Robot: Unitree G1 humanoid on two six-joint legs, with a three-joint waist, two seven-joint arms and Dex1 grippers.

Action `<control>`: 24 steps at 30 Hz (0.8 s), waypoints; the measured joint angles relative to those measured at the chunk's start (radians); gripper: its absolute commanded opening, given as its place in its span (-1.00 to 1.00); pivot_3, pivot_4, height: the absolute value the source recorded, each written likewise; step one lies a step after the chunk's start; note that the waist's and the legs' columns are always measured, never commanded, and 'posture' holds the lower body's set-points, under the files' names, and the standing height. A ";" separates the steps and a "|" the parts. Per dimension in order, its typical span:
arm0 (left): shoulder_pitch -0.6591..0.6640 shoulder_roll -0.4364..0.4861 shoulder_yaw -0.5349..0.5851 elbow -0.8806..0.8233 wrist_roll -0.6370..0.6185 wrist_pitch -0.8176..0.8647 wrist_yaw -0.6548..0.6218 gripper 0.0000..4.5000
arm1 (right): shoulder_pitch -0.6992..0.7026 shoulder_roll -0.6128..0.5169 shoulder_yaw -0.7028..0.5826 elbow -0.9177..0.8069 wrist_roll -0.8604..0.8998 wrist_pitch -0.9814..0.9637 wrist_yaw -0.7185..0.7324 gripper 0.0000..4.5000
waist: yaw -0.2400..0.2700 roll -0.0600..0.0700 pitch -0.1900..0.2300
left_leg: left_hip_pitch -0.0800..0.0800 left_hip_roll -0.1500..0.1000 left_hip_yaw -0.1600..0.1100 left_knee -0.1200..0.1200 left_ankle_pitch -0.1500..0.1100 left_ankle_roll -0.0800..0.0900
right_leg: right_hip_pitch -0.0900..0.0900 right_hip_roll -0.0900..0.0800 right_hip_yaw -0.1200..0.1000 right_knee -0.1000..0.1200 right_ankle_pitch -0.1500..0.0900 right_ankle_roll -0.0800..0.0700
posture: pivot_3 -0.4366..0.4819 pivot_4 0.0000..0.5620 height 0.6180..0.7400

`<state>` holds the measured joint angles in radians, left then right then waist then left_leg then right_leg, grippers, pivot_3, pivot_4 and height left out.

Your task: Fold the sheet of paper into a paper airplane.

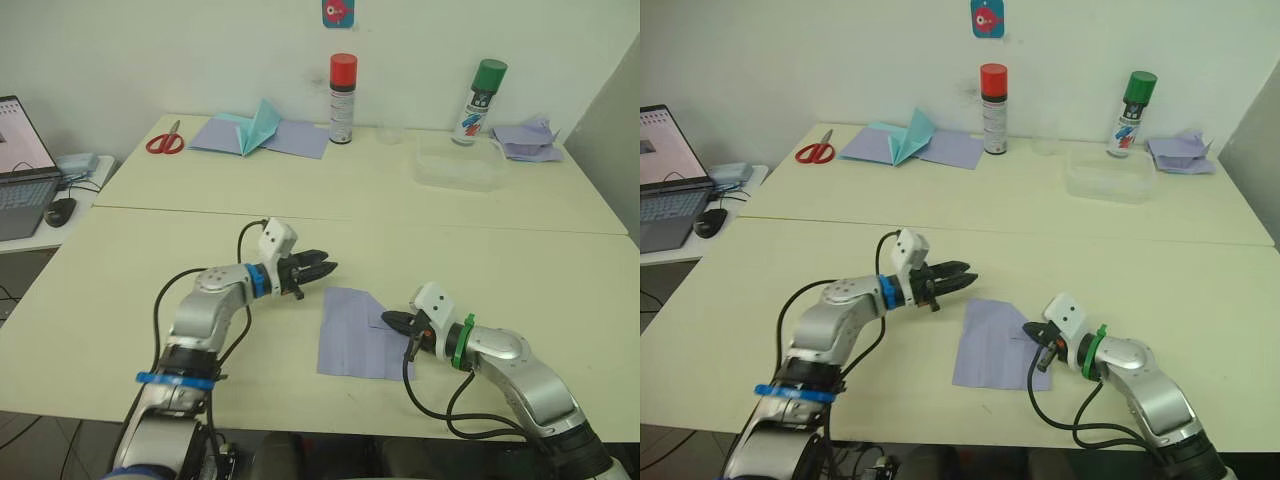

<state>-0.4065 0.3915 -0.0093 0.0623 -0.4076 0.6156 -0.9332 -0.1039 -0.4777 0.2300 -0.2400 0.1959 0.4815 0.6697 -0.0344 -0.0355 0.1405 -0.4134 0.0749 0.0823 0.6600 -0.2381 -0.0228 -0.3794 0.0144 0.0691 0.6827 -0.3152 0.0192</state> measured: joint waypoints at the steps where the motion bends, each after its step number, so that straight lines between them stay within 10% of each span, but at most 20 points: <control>1: 0.025 0.004 0.002 -0.029 -0.023 0.046 0.007 0.42 | -0.005 0.001 0.000 0.006 0.000 -0.001 0.001 -1.00 | 0.001 0.000 0.000 | 0.000 0.000 0.000 0.000 0.000 0.000 | 0.000 0.000 0.000 0.000 0.000 0.000 | -0.05 -0.47 1.00; 3: 0.060 0.006 -0.006 -0.083 -0.049 0.125 0.029 0.70 | -0.012 0.003 -0.001 0.011 -0.001 -0.002 0.001 -1.00 | 0.002 0.000 0.000 | 0.000 0.000 -0.001 0.000 0.000 0.000 | 0.000 0.000 0.001 0.000 0.000 0.000 | -0.05 -0.47 1.00; 14: 0.108 0.017 -0.069 -0.136 -0.043 0.167 0.091 0.70 | -0.023 0.007 0.004 0.017 0.000 -0.002 0.006 -1.00 | 0.003 0.000 0.000 | 0.002 0.000 0.000 0.000 0.000 0.000 | 0.001 -0.001 0.002 -0.001 0.000 -0.001 | -0.05 -0.47 1.00; 24: 0.074 -0.024 -0.073 -0.099 -0.041 0.127 0.114 -0.54 | -0.023 0.008 0.007 0.007 -0.001 0.011 0.002 -1.00 | 0.003 0.000 0.000 | 0.001 0.000 0.000 -0.001 0.000 0.000 | 0.001 -0.001 0.002 -0.001 0.000 -0.001 | -0.05 -0.47 1.00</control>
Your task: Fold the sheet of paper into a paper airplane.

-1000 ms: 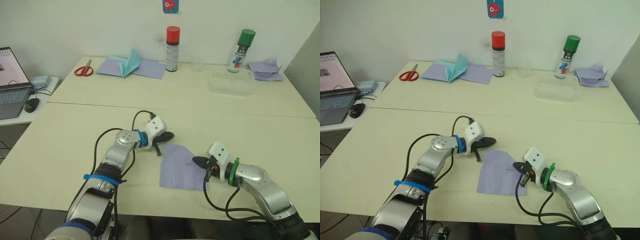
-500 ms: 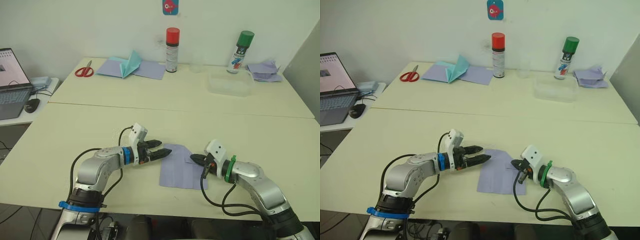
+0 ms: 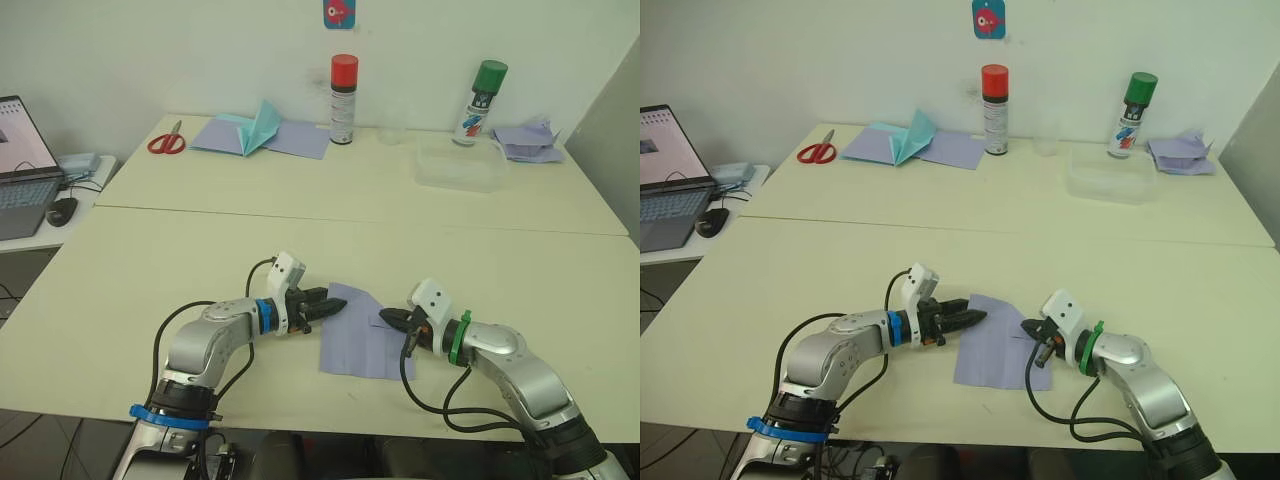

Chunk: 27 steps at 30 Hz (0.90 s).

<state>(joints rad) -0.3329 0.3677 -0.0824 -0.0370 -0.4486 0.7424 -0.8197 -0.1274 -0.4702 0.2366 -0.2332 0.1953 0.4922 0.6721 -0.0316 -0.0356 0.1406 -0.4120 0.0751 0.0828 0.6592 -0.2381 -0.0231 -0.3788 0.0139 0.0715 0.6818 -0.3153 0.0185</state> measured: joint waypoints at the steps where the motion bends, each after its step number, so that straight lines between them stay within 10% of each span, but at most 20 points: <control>1: 0.000 0.000 0.000 0.000 0.000 -0.006 0.000 -0.69 | 0.000 0.000 0.000 0.000 0.000 0.000 0.000 -1.00 | 0.000 0.000 0.000 | 0.000 0.000 0.000 0.000 0.000 0.000 | 0.000 0.000 0.000 0.000 0.000 0.000 | -0.05 -0.47 1.00; 4: 0.000 0.004 -0.002 0.010 0.005 -0.015 -0.002 -0.99 | 0.001 0.010 -0.001 0.001 0.001 0.001 0.000 -1.00 | 0.000 0.000 0.000 | 0.000 0.000 0.000 0.000 0.000 0.000 | 0.000 0.000 0.000 0.000 0.000 0.000 | -0.05 -0.47 1.00; 27: -0.018 0.105 -0.247 -0.030 0.207 -0.245 -0.107 -0.99 | -0.008 0.034 -0.002 -0.011 0.022 0.051 0.002 -1.00 | 0.000 0.000 0.000 | -0.003 0.000 0.001 -0.001 0.000 0.000 | -0.004 0.001 0.000 0.000 0.002 -0.005 | -0.05 -0.47 1.00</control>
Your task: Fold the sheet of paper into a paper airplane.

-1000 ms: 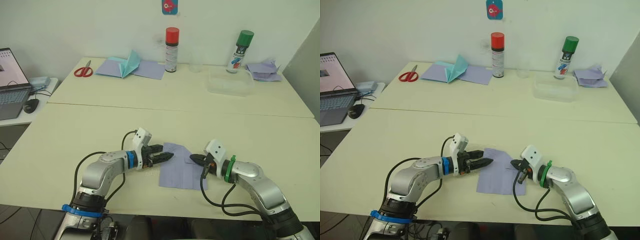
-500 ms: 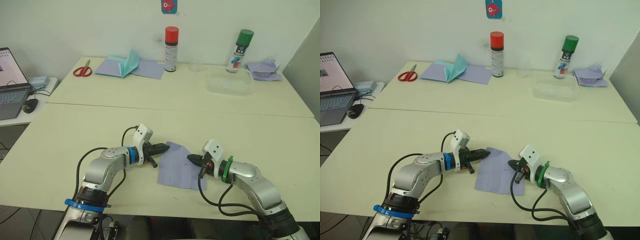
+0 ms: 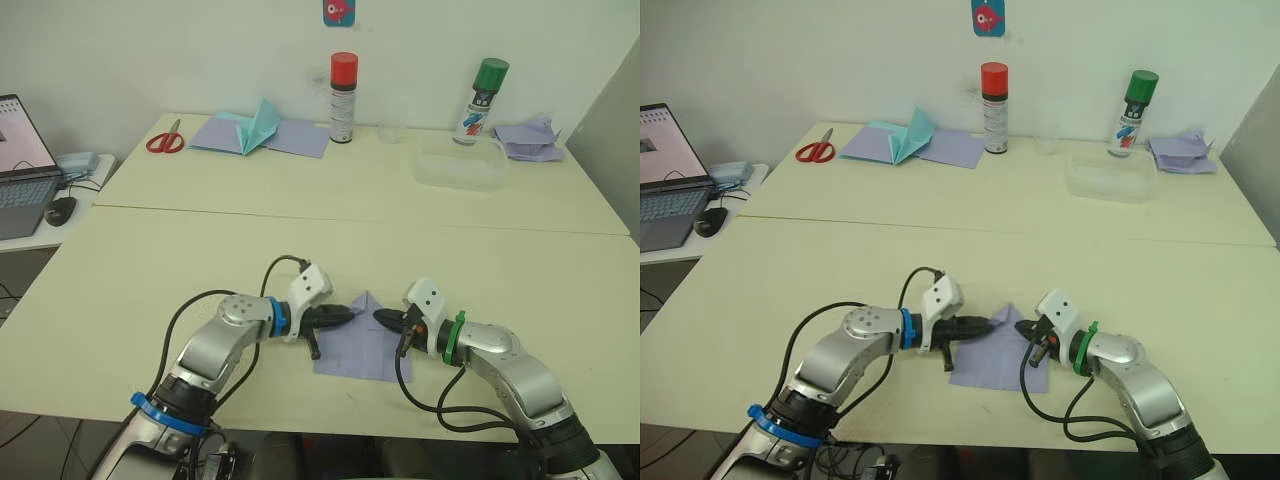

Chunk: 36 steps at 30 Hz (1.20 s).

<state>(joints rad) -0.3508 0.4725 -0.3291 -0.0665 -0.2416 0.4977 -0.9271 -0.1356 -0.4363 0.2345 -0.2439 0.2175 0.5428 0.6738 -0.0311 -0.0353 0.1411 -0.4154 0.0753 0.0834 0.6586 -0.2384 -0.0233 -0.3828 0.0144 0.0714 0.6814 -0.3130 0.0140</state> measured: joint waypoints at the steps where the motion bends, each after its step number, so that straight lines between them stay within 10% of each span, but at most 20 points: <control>1: -0.004 0.000 -0.007 0.004 0.010 -0.008 0.000 -0.99 | 0.000 0.000 0.000 0.000 0.000 0.000 0.000 -1.00 | 0.000 0.000 0.000 | 0.000 0.000 0.000 0.000 0.000 0.000 | 0.000 0.000 0.000 0.000 0.000 0.000 | -0.05 -0.47 1.00; 36: -0.048 0.005 -0.057 0.060 0.109 -0.094 -0.026 -0.99 | -0.161 0.163 0.006 0.210 -0.038 -0.037 -0.078 -1.00 | 0.000 0.001 0.000 | 0.000 -0.001 0.000 0.000 0.000 0.000 | 0.000 0.000 0.000 0.001 0.000 0.000 | -0.05 -0.47 1.00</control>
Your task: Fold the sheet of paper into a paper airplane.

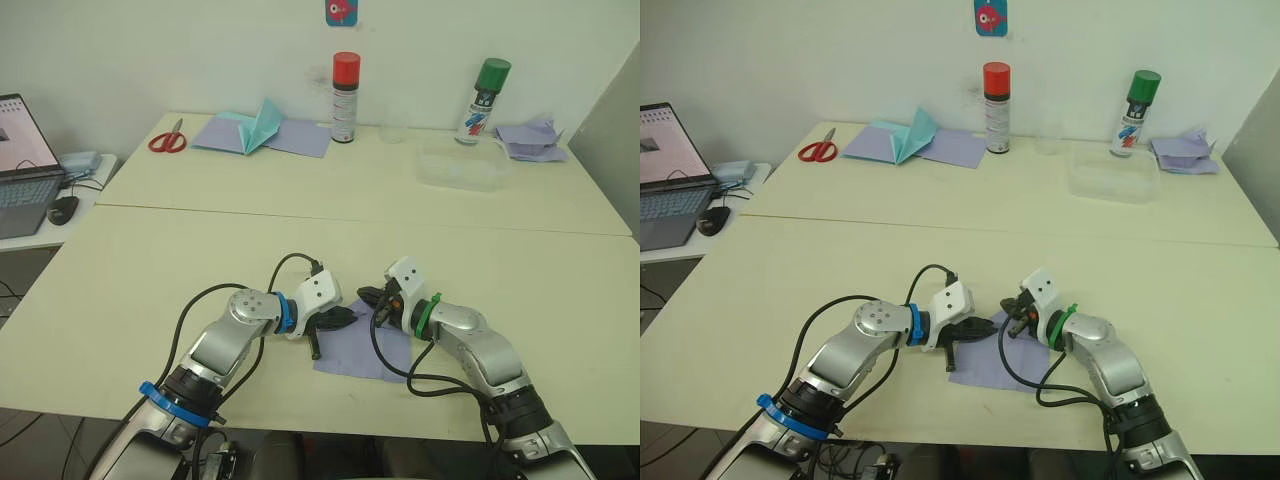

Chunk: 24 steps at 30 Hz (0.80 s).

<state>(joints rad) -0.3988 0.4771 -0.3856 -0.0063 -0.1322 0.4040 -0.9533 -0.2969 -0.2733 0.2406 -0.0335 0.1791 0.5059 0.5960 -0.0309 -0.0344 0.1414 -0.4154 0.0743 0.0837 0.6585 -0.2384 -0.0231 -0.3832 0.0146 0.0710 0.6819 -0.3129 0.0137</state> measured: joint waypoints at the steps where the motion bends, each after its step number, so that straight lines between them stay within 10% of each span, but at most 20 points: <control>1: 0.001 0.000 0.000 0.000 0.000 -0.002 0.000 -0.99 | 0.000 -0.002 0.003 0.001 -0.003 -0.003 0.002 -1.00 | 0.000 0.000 0.000 | 0.000 0.000 0.000 0.000 0.000 0.000 | 0.000 0.000 0.000 0.000 0.000 0.000 | -0.05 -0.47 1.00; 7: 0.022 0.007 0.015 -0.006 -0.015 -0.026 -0.015 -0.69 | 0.001 -0.007 0.017 0.001 -0.021 -0.024 0.010 -1.00 | -0.001 0.000 0.000 | 0.000 0.001 0.000 0.000 0.000 0.000 | 0.000 0.000 0.000 0.000 0.000 0.000 | -0.05 -0.47 1.00; 15: 0.071 0.118 0.141 -0.102 -0.142 0.104 -0.076 0.41 | 0.003 -0.003 0.016 0.003 -0.021 -0.031 0.013 -1.00 | -0.001 0.000 0.000 | -0.001 0.002 0.000 -0.002 0.000 0.000 | -0.002 0.000 0.000 0.000 0.000 0.000 | -0.05 -0.47 1.00; 19: 0.040 0.102 0.218 -0.097 -0.182 0.140 -0.051 0.41 | 0.008 -0.003 0.013 0.003 -0.021 -0.035 0.014 -1.00 | -0.001 0.000 0.000 | -0.001 0.001 0.001 -0.001 0.000 0.000 | -0.002 0.000 -0.001 0.000 0.000 0.000 | -0.05 -0.47 1.00; 24: 0.004 -0.018 0.223 -0.055 -0.174 0.122 0.024 -0.16 | 0.012 -0.004 0.014 0.001 -0.021 -0.040 0.016 -1.00 | 0.000 0.000 0.000 | -0.001 0.000 0.001 -0.001 0.000 0.000 | -0.001 0.000 0.000 0.000 0.000 0.000 | -0.05 -0.47 1.00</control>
<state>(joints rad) -0.3952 0.4595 -0.1623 -0.0611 -0.3066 0.5256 -0.9290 -0.2845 -0.2770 0.2549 -0.0324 0.1584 0.4655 0.6116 -0.0308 -0.0343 0.1417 -0.4163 0.0744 0.0847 0.6571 -0.2383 -0.0232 -0.3846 0.0144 0.0710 0.6818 -0.3128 0.0136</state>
